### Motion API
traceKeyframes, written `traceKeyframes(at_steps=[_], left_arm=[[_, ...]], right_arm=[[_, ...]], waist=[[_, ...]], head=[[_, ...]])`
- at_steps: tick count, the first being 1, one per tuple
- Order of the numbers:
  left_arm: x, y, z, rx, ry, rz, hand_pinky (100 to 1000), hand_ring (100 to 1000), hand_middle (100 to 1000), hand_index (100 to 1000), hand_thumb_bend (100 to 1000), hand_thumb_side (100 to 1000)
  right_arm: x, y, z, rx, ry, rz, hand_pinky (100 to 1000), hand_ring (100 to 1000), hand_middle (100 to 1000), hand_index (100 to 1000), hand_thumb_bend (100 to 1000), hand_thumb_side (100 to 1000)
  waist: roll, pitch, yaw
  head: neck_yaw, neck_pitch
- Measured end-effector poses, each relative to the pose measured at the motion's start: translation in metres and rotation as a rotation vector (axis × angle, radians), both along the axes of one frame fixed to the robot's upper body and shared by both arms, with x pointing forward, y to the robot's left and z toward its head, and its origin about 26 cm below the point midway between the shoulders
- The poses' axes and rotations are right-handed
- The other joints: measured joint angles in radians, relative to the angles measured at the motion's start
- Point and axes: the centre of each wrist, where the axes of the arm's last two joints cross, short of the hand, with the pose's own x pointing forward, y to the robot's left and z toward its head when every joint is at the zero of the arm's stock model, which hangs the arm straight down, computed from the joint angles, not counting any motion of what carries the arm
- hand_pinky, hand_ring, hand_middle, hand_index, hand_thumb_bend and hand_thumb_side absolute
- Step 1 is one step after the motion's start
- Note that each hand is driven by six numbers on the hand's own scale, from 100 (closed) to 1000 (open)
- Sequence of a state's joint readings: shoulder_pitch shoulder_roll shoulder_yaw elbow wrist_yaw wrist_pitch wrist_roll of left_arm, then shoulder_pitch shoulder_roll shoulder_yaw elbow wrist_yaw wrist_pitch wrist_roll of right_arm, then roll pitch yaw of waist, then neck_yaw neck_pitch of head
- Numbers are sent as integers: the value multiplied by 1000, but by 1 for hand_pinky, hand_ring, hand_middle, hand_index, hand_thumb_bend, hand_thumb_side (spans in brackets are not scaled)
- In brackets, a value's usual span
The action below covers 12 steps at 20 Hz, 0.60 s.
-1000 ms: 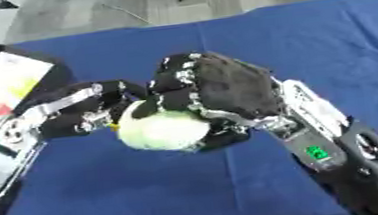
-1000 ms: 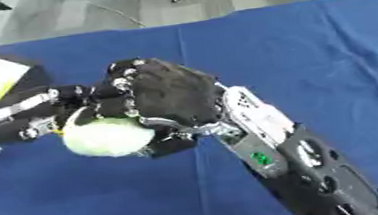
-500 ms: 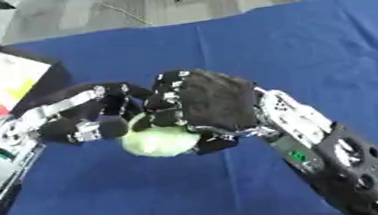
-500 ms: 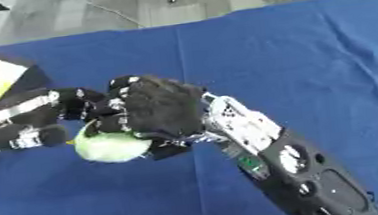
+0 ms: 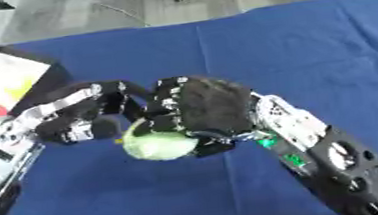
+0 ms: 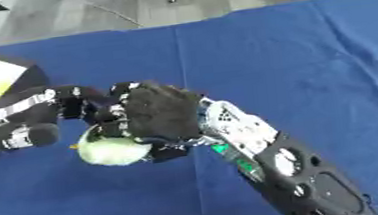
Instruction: Pick up the objects with one hand, pass them to the other hand, and then place them into the box on the other side of the table.
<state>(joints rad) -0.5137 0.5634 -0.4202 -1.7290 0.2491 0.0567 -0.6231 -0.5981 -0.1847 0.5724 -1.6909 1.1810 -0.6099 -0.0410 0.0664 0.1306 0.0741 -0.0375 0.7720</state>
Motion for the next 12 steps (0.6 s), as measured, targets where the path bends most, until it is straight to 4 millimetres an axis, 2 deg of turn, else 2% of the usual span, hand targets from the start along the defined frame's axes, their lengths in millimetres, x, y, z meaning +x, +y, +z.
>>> traceKeyframes(at_steps=[12], left_arm=[[5,-11,3,124,-46,-5,724,727,782,872,709,695]], right_arm=[[-1,3,0,59,-71,-118,602,429,322,400,100,100]], waist=[[7,0,-10]], head=[[1,0]])
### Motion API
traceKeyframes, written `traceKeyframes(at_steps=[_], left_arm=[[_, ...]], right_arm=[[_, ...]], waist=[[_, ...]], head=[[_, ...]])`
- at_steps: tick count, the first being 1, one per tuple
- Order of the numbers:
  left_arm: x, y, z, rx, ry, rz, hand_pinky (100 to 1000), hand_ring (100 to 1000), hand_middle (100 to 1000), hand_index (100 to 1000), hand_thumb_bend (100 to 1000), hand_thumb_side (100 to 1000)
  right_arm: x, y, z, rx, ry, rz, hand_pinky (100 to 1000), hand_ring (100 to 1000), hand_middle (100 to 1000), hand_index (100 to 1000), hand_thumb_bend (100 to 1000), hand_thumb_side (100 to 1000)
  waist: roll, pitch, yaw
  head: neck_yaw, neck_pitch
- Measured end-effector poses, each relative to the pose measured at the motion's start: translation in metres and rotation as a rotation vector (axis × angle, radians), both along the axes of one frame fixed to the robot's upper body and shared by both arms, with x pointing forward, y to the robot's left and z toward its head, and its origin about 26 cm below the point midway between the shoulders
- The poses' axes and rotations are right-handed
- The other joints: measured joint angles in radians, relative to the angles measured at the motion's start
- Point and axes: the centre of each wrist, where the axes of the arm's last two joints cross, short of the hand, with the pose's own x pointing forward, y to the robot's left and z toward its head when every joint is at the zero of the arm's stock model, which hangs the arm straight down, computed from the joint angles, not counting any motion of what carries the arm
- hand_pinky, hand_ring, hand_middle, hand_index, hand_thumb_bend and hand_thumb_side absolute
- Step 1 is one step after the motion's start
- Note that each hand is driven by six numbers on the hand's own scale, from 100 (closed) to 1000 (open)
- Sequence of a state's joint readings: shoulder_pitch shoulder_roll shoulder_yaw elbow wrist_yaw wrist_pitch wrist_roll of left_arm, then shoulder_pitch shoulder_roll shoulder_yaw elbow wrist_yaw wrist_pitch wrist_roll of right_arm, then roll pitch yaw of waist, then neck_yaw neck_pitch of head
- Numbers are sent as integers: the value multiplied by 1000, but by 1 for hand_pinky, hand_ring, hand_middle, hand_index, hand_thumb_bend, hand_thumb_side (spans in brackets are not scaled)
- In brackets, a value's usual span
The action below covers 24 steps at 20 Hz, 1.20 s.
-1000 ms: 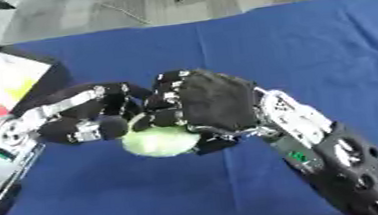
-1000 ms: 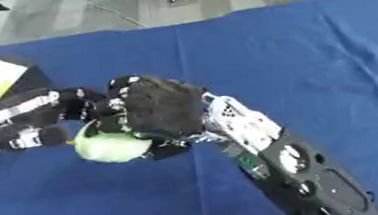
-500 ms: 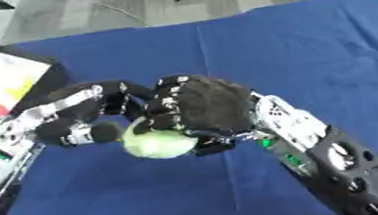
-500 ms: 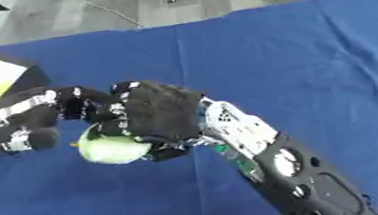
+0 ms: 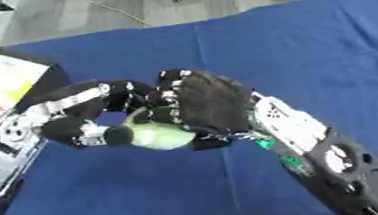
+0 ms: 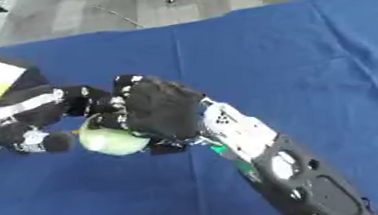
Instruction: Pick up the objects with one hand, pass them to the other hand, and then place them into the box on the other side of the table.
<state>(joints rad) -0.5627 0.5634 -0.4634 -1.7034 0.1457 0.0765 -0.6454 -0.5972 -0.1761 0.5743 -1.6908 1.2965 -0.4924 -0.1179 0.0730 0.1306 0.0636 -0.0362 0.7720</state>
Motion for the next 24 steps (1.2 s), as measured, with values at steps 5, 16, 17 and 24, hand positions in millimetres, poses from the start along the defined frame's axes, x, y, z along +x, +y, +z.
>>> traceKeyframes(at_steps=[5,16,17,24], left_arm=[[3,-5,-2,38,-8,15,711,704,760,852,695,687],[7,-15,-7,15,-1,83,606,507,538,635,529,560],[7,-15,-7,9,2,88,592,482,508,604,481,508],[7,-20,-9,-40,57,88,514,334,320,424,228,163]], right_arm=[[-1,3,-1,6,-18,-20,604,431,324,402,100,100],[-4,7,-3,6,-22,-16,606,434,328,407,100,100],[-4,7,-3,6,-22,-16,606,435,330,408,100,100],[-5,7,-2,0,-25,-14,608,442,344,435,100,100]], waist=[[2,0,-6],[5,0,-9],[5,0,-9],[5,0,-9]], head=[[5,0],[9,0],[9,0],[10,0]])
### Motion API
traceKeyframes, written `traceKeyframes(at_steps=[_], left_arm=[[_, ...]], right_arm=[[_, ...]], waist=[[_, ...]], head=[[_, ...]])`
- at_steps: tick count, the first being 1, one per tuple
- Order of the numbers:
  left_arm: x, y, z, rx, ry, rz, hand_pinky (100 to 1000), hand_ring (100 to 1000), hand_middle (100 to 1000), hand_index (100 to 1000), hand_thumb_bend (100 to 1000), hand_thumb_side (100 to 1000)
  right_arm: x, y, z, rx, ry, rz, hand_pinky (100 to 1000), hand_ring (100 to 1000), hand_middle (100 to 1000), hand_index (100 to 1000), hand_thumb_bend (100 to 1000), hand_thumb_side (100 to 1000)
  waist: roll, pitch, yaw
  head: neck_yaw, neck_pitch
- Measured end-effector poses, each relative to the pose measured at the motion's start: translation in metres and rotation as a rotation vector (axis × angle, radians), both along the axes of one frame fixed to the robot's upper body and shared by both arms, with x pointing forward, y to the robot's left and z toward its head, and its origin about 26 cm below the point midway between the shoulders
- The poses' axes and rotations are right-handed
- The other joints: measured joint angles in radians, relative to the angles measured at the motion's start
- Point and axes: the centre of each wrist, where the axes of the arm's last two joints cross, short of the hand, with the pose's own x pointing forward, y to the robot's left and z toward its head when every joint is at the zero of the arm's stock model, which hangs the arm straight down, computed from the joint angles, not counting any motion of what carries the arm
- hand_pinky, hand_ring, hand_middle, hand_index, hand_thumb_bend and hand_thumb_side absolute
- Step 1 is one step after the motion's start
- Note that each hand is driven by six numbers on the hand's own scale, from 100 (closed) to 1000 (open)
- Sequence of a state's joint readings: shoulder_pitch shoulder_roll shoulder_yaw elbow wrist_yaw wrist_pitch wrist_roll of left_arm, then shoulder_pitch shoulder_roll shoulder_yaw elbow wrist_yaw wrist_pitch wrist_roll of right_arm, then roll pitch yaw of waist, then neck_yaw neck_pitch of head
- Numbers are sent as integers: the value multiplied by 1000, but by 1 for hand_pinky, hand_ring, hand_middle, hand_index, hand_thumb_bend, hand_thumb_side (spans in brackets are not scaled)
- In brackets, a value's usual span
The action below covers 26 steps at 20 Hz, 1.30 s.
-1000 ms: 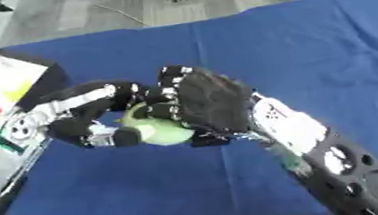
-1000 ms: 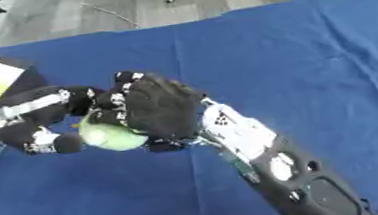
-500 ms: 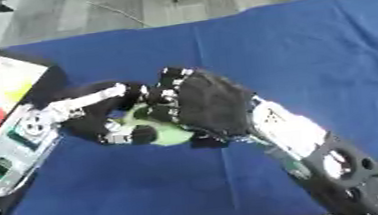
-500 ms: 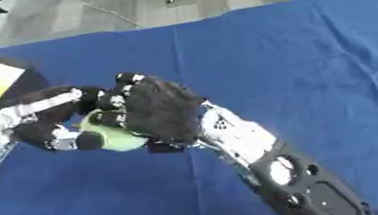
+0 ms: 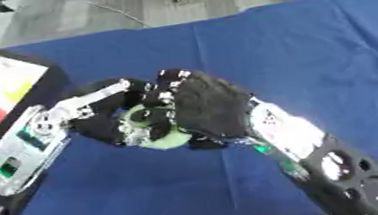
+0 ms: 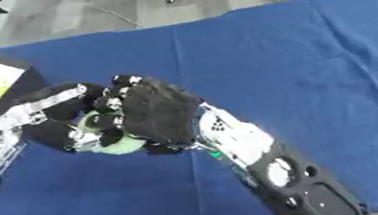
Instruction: Pick up the objects with one hand, pass them to the other hand, and then place them into the box on the other side of the table.
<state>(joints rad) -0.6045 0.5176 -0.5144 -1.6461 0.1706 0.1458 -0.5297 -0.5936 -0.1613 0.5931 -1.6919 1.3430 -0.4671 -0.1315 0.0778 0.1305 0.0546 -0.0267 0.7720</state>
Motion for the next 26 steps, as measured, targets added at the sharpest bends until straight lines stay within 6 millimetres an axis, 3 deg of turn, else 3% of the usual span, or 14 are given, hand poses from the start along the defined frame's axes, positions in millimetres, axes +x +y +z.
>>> traceKeyframes(at_steps=[6,12,16,18,20,23,26], left_arm=[[0,-1,0,-6,43,-21,489,276,235,373,173,126],[1,-1,1,17,45,-29,472,260,213,365,167,118],[1,1,3,45,37,-17,467,255,208,363,185,105],[2,4,3,76,36,-7,470,256,207,363,194,102],[4,8,3,115,39,8,472,257,206,363,199,101],[7,15,1,165,53,25,472,258,205,363,202,100],[9,16,-1,187,64,36,472,257,205,363,205,100]], right_arm=[[-1,0,1,-3,-6,-7,609,450,356,453,100,100],[-1,0,0,-2,-8,-21,627,479,387,554,255,138],[-1,0,1,-6,-13,-51,688,596,543,729,377,276],[-1,0,1,-14,-17,-71,756,720,711,877,451,362],[0,-1,0,-31,-17,-103,817,800,827,971,517,424],[0,-2,0,-51,-16,-145,870,895,950,1000,554,463],[0,-3,0,-57,-10,-174,875,910,970,1000,576,472]], waist=[[-2,0,0],[-2,-1,0],[-3,-3,-1],[-1,-6,-5],[1,-6,-5],[2,-7,-5],[4,-8,-6]], head=[[2,0],[2,0],[2,0],[2,0],[2,0],[2,0],[2,0]])
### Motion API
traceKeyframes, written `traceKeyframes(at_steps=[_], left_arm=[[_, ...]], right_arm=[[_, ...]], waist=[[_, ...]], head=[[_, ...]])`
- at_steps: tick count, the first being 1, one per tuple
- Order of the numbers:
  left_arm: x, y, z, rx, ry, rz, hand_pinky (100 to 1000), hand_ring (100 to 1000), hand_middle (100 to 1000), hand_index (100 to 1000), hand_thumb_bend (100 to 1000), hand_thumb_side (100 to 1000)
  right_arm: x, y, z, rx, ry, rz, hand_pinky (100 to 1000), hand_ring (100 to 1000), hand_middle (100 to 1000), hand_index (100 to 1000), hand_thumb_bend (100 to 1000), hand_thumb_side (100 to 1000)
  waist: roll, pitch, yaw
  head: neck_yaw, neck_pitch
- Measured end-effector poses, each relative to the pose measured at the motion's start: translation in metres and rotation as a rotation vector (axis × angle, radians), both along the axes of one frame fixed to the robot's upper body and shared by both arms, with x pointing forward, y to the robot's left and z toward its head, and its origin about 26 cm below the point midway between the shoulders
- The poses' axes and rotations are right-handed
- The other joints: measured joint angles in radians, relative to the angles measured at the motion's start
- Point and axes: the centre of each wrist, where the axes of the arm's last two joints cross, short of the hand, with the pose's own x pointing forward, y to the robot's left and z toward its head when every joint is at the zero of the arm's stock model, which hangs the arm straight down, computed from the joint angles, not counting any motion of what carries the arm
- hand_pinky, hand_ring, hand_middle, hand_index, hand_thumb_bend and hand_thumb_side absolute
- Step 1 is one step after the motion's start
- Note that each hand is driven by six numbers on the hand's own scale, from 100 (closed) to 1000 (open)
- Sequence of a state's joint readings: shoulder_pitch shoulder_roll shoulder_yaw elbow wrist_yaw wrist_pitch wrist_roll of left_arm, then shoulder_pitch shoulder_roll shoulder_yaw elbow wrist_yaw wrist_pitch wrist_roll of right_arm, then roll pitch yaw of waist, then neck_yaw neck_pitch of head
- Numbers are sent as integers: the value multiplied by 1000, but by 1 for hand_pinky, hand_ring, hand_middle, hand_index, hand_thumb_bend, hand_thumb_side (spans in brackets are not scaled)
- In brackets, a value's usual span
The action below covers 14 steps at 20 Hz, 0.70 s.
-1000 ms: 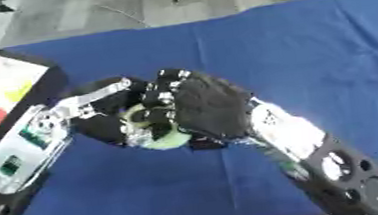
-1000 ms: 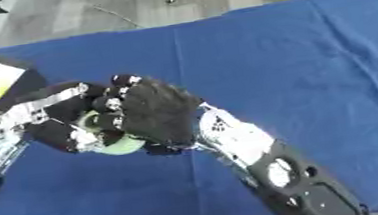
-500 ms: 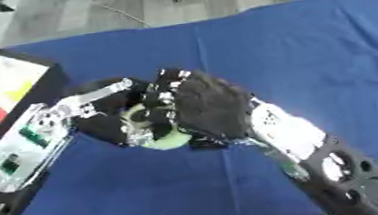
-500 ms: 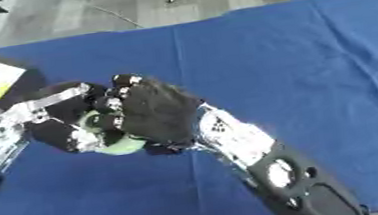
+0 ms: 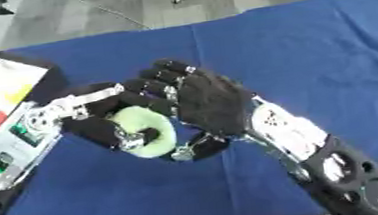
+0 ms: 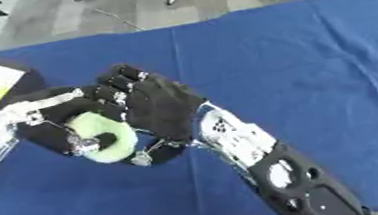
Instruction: Pick up the objects with one hand, pass them to the other hand, and then place them into the box on the other side of the table.
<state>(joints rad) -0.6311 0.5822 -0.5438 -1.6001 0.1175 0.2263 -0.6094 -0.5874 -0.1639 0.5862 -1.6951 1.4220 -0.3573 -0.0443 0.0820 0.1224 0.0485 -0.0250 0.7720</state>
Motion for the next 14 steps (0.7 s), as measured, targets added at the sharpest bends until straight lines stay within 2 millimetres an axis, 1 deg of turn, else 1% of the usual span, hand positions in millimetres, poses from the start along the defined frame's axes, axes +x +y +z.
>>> traceKeyframes(at_steps=[3,5,8,10,11,13,14], left_arm=[[1,1,-2,9,5,18,471,257,204,362,207,100],[2,3,-3,18,5,32,471,256,204,362,213,100],[5,11,-3,44,-14,77,469,254,206,362,220,100],[8,25,-4,59,-45,144,469,253,209,362,240,100],[10,35,-4,68,-74,197,470,253,209,362,246,100],[16,62,-2,100,-150,340,473,251,210,362,271,100],[19,79,-2,125,-197,434,472,251,213,363,290,100]], right_arm=[[0,0,-1,13,4,-24,869,901,966,1000,579,468],[0,-1,-2,25,1,-41,861,893,962,1000,563,457],[-1,-1,-2,37,-7,-45,846,874,938,1000,544,436],[-1,-1,-3,42,-10,-32,846,863,923,1000,519,430],[-1,-2,-3,44,-8,-25,845,857,917,1000,510,427],[-1,-5,-5,49,-3,-15,839,838,896,1000,485,414],[-1,-8,-6,55,4,-15,834,827,881,1000,466,408]], waist=[[0,0,-1],[1,0,-2],[3,-3,-4],[3,-9,-5],[3,-11,-5],[2,-17,-9],[2,-21,-11]], head=[[-2,0],[-3,0],[-2,0],[5,0],[16,0],[54,0],[84,0]])
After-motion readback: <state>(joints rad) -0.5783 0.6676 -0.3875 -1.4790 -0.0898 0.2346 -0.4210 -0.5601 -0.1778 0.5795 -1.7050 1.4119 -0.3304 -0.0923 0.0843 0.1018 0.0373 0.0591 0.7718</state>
